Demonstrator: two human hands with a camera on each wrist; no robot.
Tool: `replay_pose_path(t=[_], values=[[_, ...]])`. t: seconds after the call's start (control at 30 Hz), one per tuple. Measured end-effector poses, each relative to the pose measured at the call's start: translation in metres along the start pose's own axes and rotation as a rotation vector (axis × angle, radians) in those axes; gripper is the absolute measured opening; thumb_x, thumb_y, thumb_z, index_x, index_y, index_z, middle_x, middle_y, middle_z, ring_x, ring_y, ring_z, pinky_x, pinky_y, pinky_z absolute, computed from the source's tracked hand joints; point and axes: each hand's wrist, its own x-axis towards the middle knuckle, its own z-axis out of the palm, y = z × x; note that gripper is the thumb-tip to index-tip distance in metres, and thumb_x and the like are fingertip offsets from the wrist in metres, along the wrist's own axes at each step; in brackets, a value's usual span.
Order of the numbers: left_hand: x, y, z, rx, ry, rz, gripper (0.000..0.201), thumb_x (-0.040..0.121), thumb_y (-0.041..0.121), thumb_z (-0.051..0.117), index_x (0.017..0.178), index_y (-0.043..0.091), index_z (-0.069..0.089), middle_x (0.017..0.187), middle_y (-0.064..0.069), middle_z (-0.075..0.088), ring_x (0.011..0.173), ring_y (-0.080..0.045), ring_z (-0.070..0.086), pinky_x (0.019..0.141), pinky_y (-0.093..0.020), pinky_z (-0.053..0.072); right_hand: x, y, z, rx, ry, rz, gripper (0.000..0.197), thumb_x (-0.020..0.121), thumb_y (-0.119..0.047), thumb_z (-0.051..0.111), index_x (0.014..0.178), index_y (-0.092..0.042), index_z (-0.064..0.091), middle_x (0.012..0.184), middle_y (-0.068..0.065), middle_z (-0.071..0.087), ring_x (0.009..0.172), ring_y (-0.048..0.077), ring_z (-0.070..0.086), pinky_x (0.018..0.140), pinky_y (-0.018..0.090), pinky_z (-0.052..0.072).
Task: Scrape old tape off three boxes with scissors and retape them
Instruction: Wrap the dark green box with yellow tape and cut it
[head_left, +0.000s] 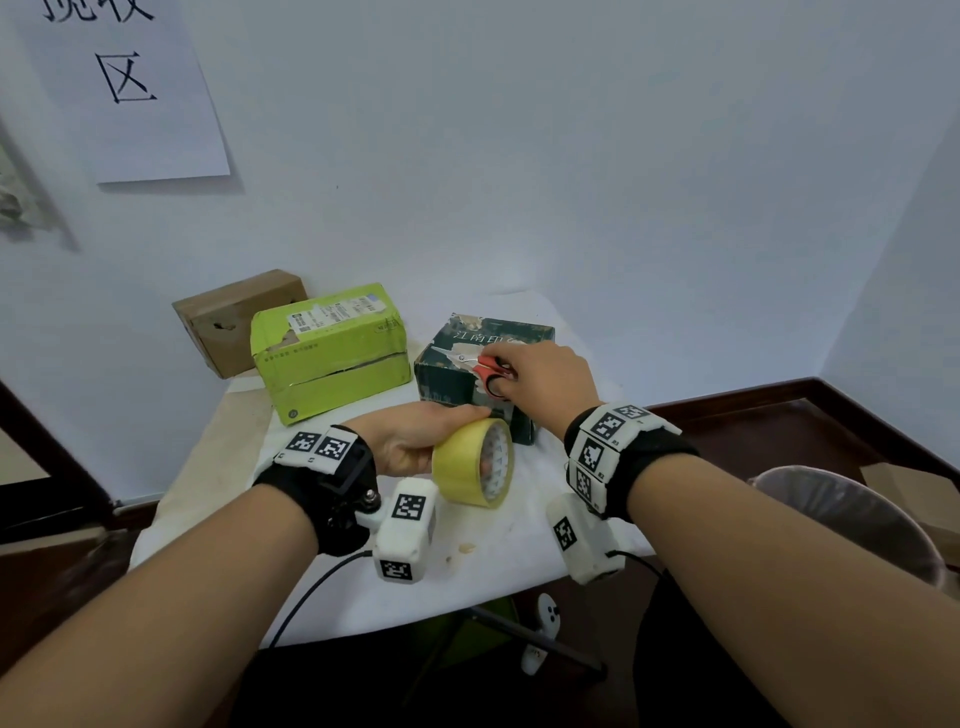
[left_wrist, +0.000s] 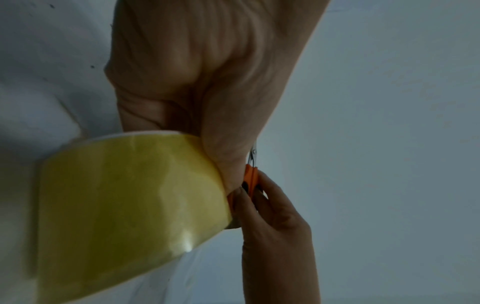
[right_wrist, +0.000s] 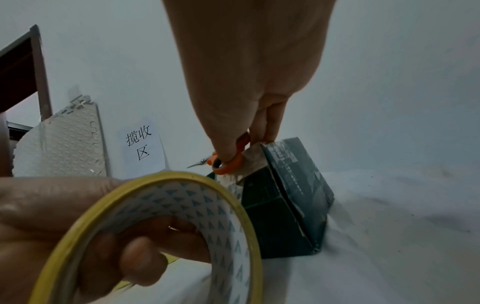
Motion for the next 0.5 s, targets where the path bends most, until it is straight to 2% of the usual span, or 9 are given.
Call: replay_pose_path(t=[0.2, 0.33, 0.43, 0.5], values=[[0.0043, 0.0022, 0.0021, 0.071, 0.069, -0.003, 0.040, 0.093, 0.038, 0.058, 0.117, 0.006, 0.060, 0.088, -0.007, 0.068, 0.064, -0.011, 0.066, 0.056, -0.021, 0.057, 0.0025, -0.0003, 0.0054, 0.013, 0.010, 0.033, 0.034, 0.088, -0.033, 0.056, 0.122, -0.036, 0.056, 0.109, -0.003, 0.067, 0.100, 0.024, 0.061, 0.079, 0.033, 0.051], [0.0041, 0.0047, 0.0024, 0.106, 0.096, 0.000, 0.044, 0.093, 0.038, 0.059, 0.119, 0.003, 0.058, 0.087, -0.006, 0.066, 0.059, -0.010, 0.064, 0.050, -0.020, 0.054, 0.0023, -0.0002, 0.0068, 0.015, 0.024, 0.040, 0.032, 0.088, -0.034, 0.057, 0.120, -0.036, 0.058, 0.107, -0.003, 0.068, 0.100, 0.024, 0.060, 0.078, 0.033, 0.049], [0.0040, 0.0052, 0.0016, 0.124, 0.090, -0.015, 0.047, 0.092, 0.038, 0.060, 0.121, 0.002, 0.058, 0.093, -0.009, 0.067, 0.066, -0.013, 0.065, 0.057, -0.022, 0.058, 0.0024, -0.0007, 0.0063, 0.017, 0.027, 0.049, 0.031, 0.088, -0.033, 0.057, 0.119, -0.036, 0.058, 0.106, -0.003, 0.068, 0.100, 0.024, 0.060, 0.077, 0.032, 0.049], [0.0052, 0.0034, 0.0016, 0.150, 0.087, -0.039, 0.045, 0.092, 0.038, 0.061, 0.121, 0.003, 0.058, 0.098, -0.010, 0.068, 0.075, -0.016, 0.066, 0.066, -0.026, 0.057, 0.0017, -0.0010, 0.0058, 0.021, 0.021, 0.054, 0.031, 0.088, -0.032, 0.057, 0.119, -0.036, 0.058, 0.107, -0.003, 0.068, 0.100, 0.024, 0.060, 0.078, 0.032, 0.049]])
